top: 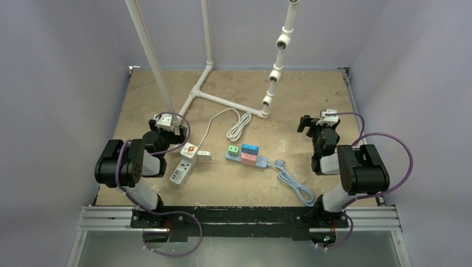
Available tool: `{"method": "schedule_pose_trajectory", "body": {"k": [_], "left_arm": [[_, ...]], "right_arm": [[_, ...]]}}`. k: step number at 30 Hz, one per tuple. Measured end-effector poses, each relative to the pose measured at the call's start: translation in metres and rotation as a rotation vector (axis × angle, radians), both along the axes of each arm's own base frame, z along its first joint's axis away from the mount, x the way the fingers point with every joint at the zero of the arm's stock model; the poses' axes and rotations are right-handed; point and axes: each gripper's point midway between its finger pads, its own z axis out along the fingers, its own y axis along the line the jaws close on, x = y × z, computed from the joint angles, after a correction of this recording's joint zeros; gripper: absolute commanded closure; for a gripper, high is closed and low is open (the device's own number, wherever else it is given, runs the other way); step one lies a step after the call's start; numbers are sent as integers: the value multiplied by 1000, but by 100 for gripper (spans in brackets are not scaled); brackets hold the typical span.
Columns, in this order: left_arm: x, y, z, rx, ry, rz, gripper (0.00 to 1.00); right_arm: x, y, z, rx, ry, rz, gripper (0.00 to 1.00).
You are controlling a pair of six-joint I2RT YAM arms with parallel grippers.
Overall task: Insert the plug
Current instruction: Reset both arms
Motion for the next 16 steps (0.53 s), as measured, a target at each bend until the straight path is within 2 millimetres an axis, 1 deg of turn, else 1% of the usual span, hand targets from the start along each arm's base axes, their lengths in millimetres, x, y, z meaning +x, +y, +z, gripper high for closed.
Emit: {"method": "schedule_pose_trajectory", "body": {"k": [5,16], "left_arm": [[1,1,3,3,-12,8,1],[2,2,4,3,-18,11,1]], "right_arm": [[1,0,5,1,-21,2,1],[1,0,7,0,-27,1,1]]}}
